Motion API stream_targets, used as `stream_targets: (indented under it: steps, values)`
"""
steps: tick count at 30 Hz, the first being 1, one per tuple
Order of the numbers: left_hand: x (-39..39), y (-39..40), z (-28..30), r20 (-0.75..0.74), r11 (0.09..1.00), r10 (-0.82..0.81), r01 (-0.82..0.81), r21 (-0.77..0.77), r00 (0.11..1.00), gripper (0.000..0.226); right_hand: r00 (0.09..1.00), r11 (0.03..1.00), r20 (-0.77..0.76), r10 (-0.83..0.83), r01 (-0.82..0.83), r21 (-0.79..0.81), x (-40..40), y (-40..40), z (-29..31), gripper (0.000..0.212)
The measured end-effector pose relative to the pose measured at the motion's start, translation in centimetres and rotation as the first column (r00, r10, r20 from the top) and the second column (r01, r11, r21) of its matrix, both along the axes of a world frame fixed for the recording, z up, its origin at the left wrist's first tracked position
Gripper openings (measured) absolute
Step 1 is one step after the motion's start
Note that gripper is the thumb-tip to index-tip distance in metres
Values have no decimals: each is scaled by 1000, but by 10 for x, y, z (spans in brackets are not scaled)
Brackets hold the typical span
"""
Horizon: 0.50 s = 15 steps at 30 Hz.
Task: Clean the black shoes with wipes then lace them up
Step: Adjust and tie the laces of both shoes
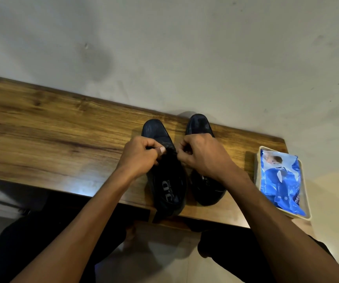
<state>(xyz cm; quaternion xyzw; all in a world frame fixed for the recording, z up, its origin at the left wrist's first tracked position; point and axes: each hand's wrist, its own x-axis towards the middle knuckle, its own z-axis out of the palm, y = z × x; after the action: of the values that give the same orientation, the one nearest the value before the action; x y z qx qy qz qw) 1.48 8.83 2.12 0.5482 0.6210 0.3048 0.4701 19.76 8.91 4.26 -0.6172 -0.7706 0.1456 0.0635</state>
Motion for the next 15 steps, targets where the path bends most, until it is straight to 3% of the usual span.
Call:
stream_targets:
  steps: [4, 10, 15]
  values:
    - [-6, 3, -2, -21, 999, 36, -36, -2, 999, 14, 986, 995, 160, 37, -51, 86, 8, -1, -2, 10]
    - [-9, 4, -3, -120, 998, 47, -42, 43, 992, 10, 917, 976, 394, 62, -138, 168, 12, -6, -11, 28]
    - [-11, 8, -7, -164, 998, 40, -31, 57, 986, 9, 890, 978, 450, 68, -147, 144, 12, -8, -10, 31]
